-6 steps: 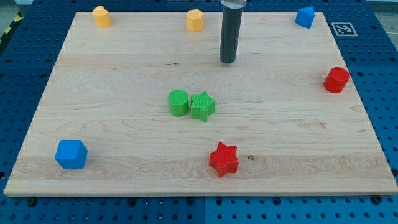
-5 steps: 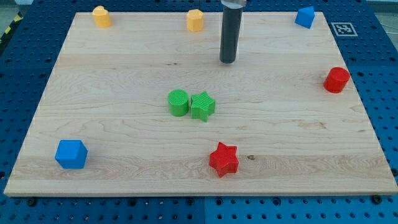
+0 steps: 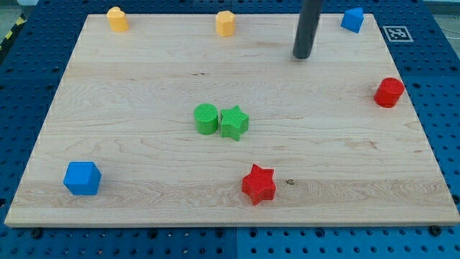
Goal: Move the arm diagonally bottom right to the blue triangle
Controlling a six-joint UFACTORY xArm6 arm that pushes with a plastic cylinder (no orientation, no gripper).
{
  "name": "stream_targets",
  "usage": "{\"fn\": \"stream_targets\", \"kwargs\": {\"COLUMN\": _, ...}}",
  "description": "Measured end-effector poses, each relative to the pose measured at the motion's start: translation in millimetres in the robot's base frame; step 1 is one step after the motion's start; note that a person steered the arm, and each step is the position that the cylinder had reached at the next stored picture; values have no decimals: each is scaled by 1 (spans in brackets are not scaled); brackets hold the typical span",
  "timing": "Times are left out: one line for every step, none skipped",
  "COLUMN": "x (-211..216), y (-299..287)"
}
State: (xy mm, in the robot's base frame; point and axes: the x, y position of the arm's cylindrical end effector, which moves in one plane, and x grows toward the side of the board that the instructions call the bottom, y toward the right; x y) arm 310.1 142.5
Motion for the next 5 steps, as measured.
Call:
{"fn": "stream_targets", "kwargs": {"x": -8, "y": 25}}
{"fn": "stream_targets", "kwargs": {"x": -16, "y": 55}}
{"fn": "stream_targets", "kwargs": {"x": -26, "y": 87}}
{"fn": "stream_targets", "kwargs": {"x": -36, "y": 128}}
{"fn": "stream_targets", "kwargs": {"x": -52, "y": 170}}
